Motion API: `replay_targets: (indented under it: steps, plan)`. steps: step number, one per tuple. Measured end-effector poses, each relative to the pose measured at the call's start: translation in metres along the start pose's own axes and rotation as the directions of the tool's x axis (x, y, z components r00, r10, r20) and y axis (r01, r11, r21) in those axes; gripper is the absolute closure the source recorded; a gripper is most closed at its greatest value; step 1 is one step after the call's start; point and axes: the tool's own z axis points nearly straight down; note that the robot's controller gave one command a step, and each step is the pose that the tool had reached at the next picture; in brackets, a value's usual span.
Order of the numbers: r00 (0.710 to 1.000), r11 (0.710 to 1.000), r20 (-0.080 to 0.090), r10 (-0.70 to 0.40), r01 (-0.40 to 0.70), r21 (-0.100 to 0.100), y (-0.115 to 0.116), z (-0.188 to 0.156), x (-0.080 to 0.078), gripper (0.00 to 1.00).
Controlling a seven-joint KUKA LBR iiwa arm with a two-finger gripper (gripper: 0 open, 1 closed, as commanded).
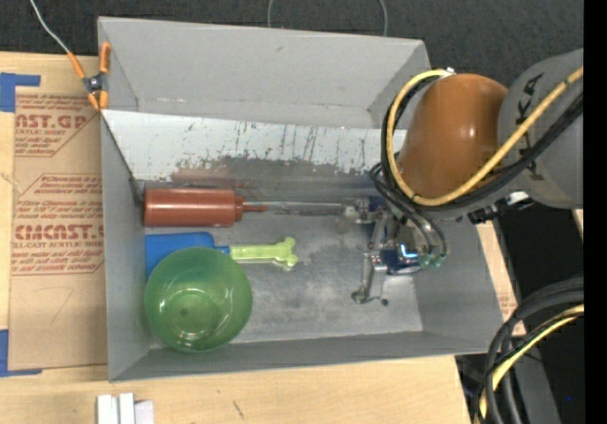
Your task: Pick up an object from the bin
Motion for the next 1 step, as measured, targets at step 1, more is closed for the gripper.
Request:
replay_targets:
  steps: [1]
  plan:
    - [1.000, 1.000, 0.008, 0.000, 0.000, 0.000, -0.0001, -0.0046, -0.0015, 0.00]
